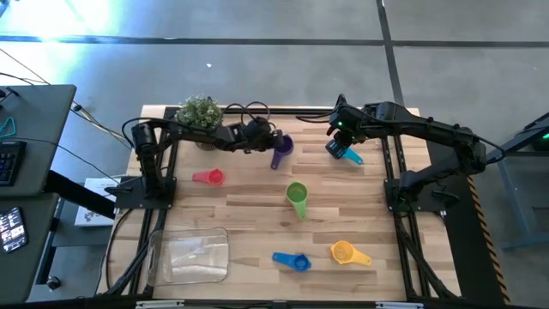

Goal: Nest measuring cups in basket
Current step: Stack the violet measuring cup on top of the green measuring cup

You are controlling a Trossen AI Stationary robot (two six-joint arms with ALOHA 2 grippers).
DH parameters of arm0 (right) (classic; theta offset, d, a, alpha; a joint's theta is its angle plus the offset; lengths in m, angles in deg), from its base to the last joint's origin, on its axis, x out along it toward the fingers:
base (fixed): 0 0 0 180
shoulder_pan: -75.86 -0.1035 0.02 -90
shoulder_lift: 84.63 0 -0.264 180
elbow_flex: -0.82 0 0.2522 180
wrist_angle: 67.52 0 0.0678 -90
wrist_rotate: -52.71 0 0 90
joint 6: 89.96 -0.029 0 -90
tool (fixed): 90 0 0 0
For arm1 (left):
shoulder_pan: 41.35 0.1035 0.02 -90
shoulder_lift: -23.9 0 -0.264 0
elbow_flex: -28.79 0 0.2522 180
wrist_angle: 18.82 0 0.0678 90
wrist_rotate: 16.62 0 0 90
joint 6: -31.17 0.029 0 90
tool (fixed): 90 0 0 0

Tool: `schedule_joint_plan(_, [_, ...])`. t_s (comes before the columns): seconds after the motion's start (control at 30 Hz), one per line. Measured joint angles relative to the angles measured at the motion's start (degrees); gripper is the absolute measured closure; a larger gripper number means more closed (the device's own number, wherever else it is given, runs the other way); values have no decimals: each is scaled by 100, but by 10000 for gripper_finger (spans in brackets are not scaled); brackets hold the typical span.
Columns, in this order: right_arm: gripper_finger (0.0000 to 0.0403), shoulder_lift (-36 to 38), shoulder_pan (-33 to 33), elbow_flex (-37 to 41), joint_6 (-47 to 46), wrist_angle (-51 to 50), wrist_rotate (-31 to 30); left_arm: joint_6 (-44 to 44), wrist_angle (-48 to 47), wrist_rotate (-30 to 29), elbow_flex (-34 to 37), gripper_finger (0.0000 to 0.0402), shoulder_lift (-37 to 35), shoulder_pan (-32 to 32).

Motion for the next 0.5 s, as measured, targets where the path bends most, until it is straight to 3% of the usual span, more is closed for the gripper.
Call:
schedule_joint_plan(0.27, [302, 0, 2, 0, -131, 2, 28, -96, 122, -61, 0, 397, -350, -444])
schedule_joint_plan(0.5, [302, 0, -41, 0, -596, 2, 630, -60, 121, -212, -2, 397, -757, -933])
